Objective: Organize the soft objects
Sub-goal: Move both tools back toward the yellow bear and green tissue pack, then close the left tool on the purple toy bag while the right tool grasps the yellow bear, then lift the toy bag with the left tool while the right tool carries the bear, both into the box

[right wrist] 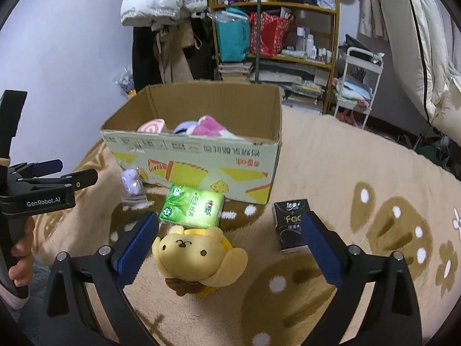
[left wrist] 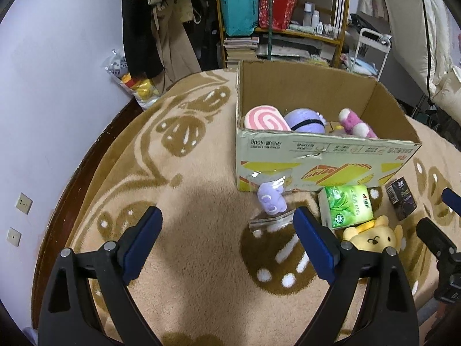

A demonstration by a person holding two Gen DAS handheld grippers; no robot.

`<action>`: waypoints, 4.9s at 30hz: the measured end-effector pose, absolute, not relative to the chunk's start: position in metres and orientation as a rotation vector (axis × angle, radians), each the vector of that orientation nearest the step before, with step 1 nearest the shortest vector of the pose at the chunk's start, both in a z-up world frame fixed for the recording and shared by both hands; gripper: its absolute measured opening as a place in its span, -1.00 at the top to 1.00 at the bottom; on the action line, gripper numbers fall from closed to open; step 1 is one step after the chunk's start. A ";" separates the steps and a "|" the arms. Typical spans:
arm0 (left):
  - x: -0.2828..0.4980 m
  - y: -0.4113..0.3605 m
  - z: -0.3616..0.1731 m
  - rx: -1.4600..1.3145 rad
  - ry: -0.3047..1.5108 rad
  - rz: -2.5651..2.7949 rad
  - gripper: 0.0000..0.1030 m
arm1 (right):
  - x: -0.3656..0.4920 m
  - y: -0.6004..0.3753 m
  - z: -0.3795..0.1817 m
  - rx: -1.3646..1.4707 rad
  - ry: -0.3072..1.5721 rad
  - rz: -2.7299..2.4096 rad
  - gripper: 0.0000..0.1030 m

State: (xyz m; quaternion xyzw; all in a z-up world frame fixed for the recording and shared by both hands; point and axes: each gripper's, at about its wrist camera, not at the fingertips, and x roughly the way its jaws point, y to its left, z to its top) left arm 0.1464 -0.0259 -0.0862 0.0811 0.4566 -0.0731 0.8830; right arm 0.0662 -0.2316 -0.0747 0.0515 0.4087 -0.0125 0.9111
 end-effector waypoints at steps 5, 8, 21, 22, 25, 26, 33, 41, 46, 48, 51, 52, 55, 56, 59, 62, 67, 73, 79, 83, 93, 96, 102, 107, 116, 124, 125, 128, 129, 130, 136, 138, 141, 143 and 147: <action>0.153 -0.033 -0.094 0.188 0.972 -0.171 -0.77 | 0.077 -0.227 -0.086 0.099 0.892 -0.052 -0.99; 0.157 -0.036 -0.099 0.194 0.982 -0.175 -0.78 | 0.081 -0.223 -0.091 0.098 0.908 -0.042 -0.99; 0.182 -0.048 -0.125 0.169 1.032 -0.229 -0.77 | 0.105 -0.209 -0.127 0.123 1.021 0.018 -0.99; 0.183 -0.049 -0.128 0.166 1.037 -0.233 -0.77 | 0.107 -0.209 -0.129 0.128 1.030 0.020 -0.99; 0.188 -0.050 -0.137 0.169 1.048 -0.238 -0.77 | 0.111 -0.205 -0.137 0.128 1.060 0.031 -0.99; 0.188 -0.051 -0.140 0.168 1.052 -0.243 -0.78 | 0.111 -0.203 -0.139 0.121 1.062 0.034 -0.99; 0.193 -0.056 -0.154 0.153 1.077 -0.264 -0.77 | 0.112 -0.185 -0.150 0.086 1.093 0.048 -0.99; 0.200 -0.055 -0.169 0.152 1.114 -0.235 -0.77 | 0.116 -0.181 -0.160 0.117 1.122 0.050 -0.99; 0.204 -0.050 -0.172 0.145 1.116 -0.213 -0.77 | 0.122 -0.187 -0.167 0.134 1.142 0.061 -1.00; 0.205 -0.048 -0.174 0.144 1.119 -0.212 -0.77 | 0.125 -0.190 -0.170 0.152 1.152 0.066 -1.00; 0.209 -0.046 -0.179 0.135 1.132 -0.212 -0.77 | 0.133 -0.192 -0.176 0.172 1.158 0.068 -1.00; 0.210 -0.045 -0.181 0.131 1.139 -0.210 -0.77 | 0.134 -0.191 -0.176 0.168 1.158 0.068 -1.00; 0.211 -0.043 -0.183 0.119 1.145 -0.209 -0.77 | 0.138 -0.189 -0.182 0.152 1.157 0.067 -1.00; 0.211 -0.042 -0.183 0.117 1.144 -0.210 -0.77 | 0.138 -0.187 -0.183 0.150 1.160 0.062 -1.00; 0.212 -0.041 -0.182 0.113 1.136 -0.211 -0.75 | 0.136 -0.186 -0.186 0.185 1.165 0.049 -1.00; 0.208 -0.043 -0.180 0.111 1.134 -0.218 -0.69 | 0.138 -0.193 -0.193 0.198 1.186 0.057 -1.00; 0.207 -0.046 -0.176 0.104 1.125 -0.224 -0.52 | 0.143 -0.201 -0.204 0.202 1.215 0.065 -1.00; 0.208 -0.043 -0.173 0.087 1.117 -0.212 -0.22 | 0.146 -0.199 -0.214 0.165 1.228 0.073 -1.00; 0.208 -0.047 -0.173 0.130 1.109 -0.210 0.01 | 0.143 -0.191 -0.214 0.151 1.220 0.072 -1.00; 0.203 -0.047 -0.169 0.126 1.095 -0.214 0.08 | 0.139 -0.181 -0.206 0.121 1.206 0.067 -0.93; 0.200 -0.036 -0.160 0.082 1.072 -0.189 0.09 | 0.133 -0.184 -0.198 0.133 1.189 0.068 -0.76; 0.198 -0.035 -0.157 0.090 1.057 -0.178 0.10 | 0.130 -0.186 -0.195 0.138 1.184 0.058 -0.74; 0.190 -0.037 -0.149 0.095 1.034 -0.184 0.10 | 0.132 -0.188 -0.197 0.130 1.180 0.056 -0.74; 0.182 -0.037 -0.142 0.100 1.008 -0.190 0.10 | 0.127 -0.191 -0.187 0.129 1.169 0.043 -0.73; 0.168 -0.041 -0.130 0.131 0.968 -0.198 0.10 | 0.114 -0.204 -0.159 0.158 1.112 0.017 -0.67; 0.154 -0.042 -0.115 0.144 0.917 -0.211 0.11 | 0.096 -0.214 -0.136 0.199 1.056 -0.004 -0.61; 0.152 -0.042 -0.112 0.142 0.906 -0.213 0.11 | 0.092 -0.215 -0.133 0.205 1.044 -0.005 -0.61; 0.147 -0.038 -0.102 0.115 0.879 -0.218 0.11 | 0.085 -0.219 -0.127 0.234 1.013 -0.008 -0.61; 0.145 -0.037 -0.099 0.108 0.867 -0.215 0.11 | 0.084 -0.220 -0.125 0.244 1.005 -0.012 -0.61; 0.143 -0.035 -0.096 0.104 0.856 -0.215 0.11 | 0.084 -0.223 -0.124 0.253 0.998 -0.013 -0.61; 0.134 -0.034 -0.076 0.101 0.803 -0.223 0.11 | 0.074 -0.229 -0.108 0.279 0.943 -0.014 -0.61; 0.128 -0.037 -0.067 0.113 0.771 -0.228 0.11 | 0.076 -0.232 -0.097 0.260 0.906 -0.015 -0.61; 0.123 -0.041 -0.054 0.133 0.720 -0.235 0.11 | 0.074 -0.232 -0.081 0.240 0.850 -0.010 -0.61; 0.122 -0.044 -0.047 0.143 0.693 -0.238 0.11 | 0.076 -0.232 -0.071 0.235 0.820 -0.005 -0.61; 0.125 -0.049 -0.033 0.140 0.656 -0.256 0.11 | 0.084 -0.235 -0.056 0.248 0.766 0.007 -0.61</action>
